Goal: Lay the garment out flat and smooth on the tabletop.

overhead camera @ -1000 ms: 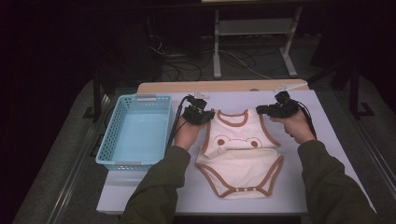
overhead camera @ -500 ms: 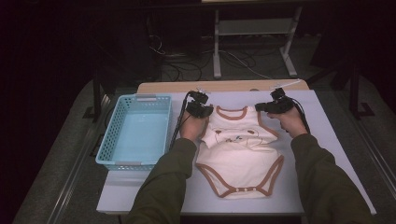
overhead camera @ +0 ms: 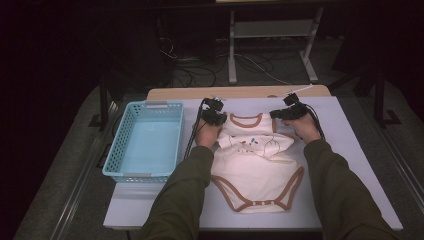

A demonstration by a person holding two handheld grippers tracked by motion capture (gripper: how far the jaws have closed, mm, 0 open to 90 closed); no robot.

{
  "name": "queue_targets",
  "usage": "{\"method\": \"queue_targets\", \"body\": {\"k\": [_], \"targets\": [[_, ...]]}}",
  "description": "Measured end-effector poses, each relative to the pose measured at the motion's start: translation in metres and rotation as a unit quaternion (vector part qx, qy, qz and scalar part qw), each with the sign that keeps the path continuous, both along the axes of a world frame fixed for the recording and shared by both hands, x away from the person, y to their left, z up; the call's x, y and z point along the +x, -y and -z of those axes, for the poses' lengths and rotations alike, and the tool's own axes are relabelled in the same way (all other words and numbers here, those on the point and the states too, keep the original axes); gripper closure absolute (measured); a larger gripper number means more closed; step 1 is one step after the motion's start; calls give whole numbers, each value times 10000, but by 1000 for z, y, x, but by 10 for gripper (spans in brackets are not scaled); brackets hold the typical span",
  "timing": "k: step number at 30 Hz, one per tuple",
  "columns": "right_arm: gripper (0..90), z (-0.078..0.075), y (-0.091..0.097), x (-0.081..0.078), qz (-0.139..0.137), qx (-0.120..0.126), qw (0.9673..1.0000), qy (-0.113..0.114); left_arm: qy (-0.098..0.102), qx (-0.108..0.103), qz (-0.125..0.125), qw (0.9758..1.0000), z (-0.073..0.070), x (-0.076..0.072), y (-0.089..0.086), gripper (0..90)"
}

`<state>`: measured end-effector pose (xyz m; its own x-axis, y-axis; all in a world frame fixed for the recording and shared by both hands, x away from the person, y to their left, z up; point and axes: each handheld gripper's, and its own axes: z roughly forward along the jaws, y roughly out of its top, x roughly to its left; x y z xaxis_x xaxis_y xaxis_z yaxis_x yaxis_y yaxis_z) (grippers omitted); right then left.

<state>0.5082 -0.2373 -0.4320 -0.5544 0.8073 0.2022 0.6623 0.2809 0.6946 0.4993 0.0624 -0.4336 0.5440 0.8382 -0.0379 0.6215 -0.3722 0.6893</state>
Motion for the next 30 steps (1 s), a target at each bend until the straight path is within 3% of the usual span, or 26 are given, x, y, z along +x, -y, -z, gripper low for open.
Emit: {"method": "queue_targets", "body": {"k": [8,13,14,15,16,17,19,23,26,30], "targets": [[817,7,0,6,168,-28,9998,-90,30,77,-44,10000,3,6,1,841],[787,9,1,6,206,-122,9996,-113,72,157,-103,9998,5,7,2,687],[680,9,2,6,246,-79,9996,-118,112,165,-119,9997,4,7,1,641],[680,9,2,6,246,-79,9996,-118,124,128,-132,9998,2,7,0,641],[587,6,2,5,286,-116,9995,-65,164,27,-139,9998,-3,7,-3,576],[587,6,2,5,286,-116,9995,-65,164,27,-139,9998,-3,7,-3,549],[497,1,5,3,320,-41,9995,-3,168,-101,-77,9998,-12,6,-6,506],[435,-7,8,0,336,-28,9994,87,215,-329,-49,9992,-22,3,-8,467],[406,-15,9,-5,316,122,9994,78,204,-472,31,9987,-32,-2,-10,440],[377,-29,11,-15,135,124,9998,94,196,-703,186,9972,-48,-16,-8,402]]}}
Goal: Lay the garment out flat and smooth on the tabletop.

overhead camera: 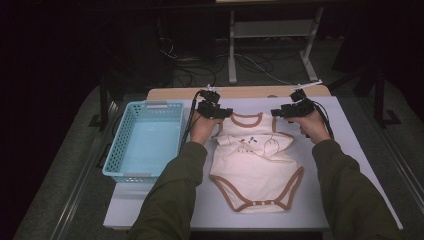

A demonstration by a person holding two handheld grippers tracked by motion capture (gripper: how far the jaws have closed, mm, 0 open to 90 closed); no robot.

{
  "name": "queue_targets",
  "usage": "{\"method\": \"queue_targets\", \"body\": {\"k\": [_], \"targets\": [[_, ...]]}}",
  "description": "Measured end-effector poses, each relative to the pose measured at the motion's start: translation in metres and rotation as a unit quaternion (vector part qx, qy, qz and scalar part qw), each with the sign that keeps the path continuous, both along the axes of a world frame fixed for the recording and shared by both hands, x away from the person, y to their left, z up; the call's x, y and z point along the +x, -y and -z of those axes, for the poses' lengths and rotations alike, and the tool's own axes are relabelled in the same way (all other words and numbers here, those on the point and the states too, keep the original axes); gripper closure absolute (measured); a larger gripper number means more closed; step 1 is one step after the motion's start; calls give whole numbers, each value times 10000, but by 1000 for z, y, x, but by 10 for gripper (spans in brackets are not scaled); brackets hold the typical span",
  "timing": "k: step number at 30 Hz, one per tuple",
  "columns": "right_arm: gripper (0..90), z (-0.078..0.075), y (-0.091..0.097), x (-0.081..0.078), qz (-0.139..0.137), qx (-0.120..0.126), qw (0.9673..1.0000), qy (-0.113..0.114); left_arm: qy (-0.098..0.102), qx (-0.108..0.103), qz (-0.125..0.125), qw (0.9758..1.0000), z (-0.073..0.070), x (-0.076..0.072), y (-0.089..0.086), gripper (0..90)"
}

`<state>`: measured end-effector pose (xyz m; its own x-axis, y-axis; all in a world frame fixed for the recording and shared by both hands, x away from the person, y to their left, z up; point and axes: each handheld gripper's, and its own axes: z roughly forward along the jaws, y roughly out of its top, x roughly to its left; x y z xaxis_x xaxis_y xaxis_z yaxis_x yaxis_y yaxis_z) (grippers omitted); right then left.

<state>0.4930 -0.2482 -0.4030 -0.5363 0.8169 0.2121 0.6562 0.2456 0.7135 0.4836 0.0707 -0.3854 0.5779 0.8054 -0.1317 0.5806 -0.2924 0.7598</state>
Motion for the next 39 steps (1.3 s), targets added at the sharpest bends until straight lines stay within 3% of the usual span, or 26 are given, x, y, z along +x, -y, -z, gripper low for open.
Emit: {"method": "queue_targets", "body": {"k": [9,21,29,39], "targets": [[354,-14,-2,-20,-236,-84,9997,64,35,168,437,9989,-14,-25,0,371],[342,-16,-10,-58,-590,-126,9981,114,137,38,705,9974,-18,-65,-11,361],[340,-11,-11,-84,-778,-122,9968,125,191,118,1033,9944,-11,-96,-12,363],[339,-6,-7,-119,-1005,-184,9947,95,160,78,1251,9920,6,-126,-17,376]]}}
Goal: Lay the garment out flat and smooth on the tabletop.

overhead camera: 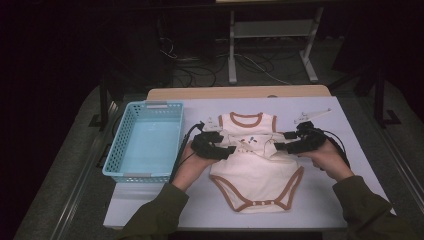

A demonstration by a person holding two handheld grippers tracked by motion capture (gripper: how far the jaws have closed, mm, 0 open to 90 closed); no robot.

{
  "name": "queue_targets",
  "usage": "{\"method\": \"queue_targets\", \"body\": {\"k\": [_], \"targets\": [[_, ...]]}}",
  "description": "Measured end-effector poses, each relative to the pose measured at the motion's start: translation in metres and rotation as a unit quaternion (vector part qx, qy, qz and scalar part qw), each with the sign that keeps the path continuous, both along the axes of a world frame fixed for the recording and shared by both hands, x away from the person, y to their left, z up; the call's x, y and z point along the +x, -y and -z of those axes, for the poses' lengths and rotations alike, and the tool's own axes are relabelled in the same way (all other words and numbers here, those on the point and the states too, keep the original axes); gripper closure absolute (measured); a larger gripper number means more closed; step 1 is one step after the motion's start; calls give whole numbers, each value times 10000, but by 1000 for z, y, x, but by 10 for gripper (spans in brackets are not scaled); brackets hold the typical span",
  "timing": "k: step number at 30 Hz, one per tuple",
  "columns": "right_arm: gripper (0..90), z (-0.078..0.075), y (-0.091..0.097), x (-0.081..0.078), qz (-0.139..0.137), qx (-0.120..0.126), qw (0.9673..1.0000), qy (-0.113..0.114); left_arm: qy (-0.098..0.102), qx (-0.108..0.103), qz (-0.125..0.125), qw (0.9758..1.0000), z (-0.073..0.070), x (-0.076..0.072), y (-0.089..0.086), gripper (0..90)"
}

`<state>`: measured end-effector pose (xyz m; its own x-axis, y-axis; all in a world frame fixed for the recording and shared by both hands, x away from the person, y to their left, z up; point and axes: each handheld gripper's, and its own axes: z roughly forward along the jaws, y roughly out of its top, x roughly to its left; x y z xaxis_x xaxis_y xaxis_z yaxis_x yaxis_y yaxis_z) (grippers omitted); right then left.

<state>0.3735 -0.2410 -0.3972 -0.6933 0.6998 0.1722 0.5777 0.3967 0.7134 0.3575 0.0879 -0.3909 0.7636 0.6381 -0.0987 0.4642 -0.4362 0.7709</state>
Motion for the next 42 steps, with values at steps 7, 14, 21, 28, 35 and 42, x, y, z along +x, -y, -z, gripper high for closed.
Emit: {"method": "queue_targets", "body": {"k": [7,14,21,28,35,42], "targets": [[341,6,3,-24,-155,-74,9998,-24,15,32,148,9999,9,-24,-6,395],[353,11,4,-51,-436,-129,9989,-86,-56,91,505,9987,17,-50,-10,432],[373,18,2,-70,-588,-168,9980,-135,-162,59,729,9972,21,-63,-7,446],[391,22,3,-87,-699,-115,9974,-163,-197,83,1024,9945,26,-82,4,459],[412,28,-2,-98,-948,-169,9951,-245,-281,99,1332,9906,30,-94,16,459],[471,31,-9,-105,-1322,-209,9905,-309,-376,155,1630,9858,35,-102,26,494]]}}
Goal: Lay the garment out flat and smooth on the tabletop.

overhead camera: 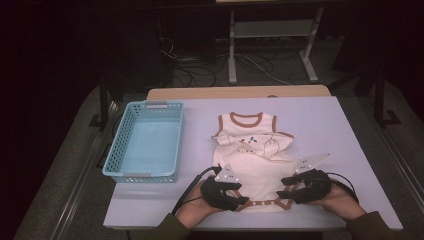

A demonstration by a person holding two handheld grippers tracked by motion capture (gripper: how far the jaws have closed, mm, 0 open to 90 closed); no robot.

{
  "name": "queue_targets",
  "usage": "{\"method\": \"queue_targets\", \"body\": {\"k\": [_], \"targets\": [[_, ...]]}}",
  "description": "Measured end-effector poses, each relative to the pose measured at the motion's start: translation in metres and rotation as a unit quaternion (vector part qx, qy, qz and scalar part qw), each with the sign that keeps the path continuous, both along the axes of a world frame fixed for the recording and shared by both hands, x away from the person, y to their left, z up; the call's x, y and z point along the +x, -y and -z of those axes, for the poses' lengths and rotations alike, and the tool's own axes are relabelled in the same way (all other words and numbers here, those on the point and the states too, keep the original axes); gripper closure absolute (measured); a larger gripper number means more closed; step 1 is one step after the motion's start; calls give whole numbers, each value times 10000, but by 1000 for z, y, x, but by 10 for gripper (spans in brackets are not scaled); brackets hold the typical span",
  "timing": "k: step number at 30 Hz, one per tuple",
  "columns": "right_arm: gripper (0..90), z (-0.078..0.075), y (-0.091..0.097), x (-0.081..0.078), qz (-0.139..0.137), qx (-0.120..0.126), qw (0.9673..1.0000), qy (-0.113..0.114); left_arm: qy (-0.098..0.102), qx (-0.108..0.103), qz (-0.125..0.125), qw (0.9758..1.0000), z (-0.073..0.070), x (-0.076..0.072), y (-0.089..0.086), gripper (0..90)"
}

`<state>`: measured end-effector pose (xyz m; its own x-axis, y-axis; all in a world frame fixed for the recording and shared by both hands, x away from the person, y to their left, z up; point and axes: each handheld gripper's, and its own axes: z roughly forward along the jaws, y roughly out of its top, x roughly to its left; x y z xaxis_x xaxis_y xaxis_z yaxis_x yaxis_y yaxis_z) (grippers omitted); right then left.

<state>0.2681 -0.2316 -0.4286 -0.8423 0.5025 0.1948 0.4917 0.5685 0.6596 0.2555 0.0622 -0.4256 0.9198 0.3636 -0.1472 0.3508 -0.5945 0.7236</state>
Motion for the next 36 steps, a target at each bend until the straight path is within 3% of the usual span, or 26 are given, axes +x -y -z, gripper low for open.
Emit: {"method": "queue_targets", "body": {"k": [8,14,21,26,33,36], "targets": [[498,7,-10,-5,-468,-96,9988,-87,-84,171,220,9996,8,-2,8,565],[535,10,-14,-8,-698,-300,9971,-17,-165,326,318,9988,14,-2,12,628],[721,12,-18,-10,-904,-543,9941,263,-164,455,406,9980,16,0,13,797],[845,12,-18,-7,-915,-525,9943,142,-243,454,406,9978,15,0,14,881],[855,7,-20,-13,-1006,-290,9944,-131,-361,320,413,9980,7,-4,6,887],[855,5,-21,-19,-1194,-291,9924,-83,-398,230,409,9981,4,-12,3,887]]}}
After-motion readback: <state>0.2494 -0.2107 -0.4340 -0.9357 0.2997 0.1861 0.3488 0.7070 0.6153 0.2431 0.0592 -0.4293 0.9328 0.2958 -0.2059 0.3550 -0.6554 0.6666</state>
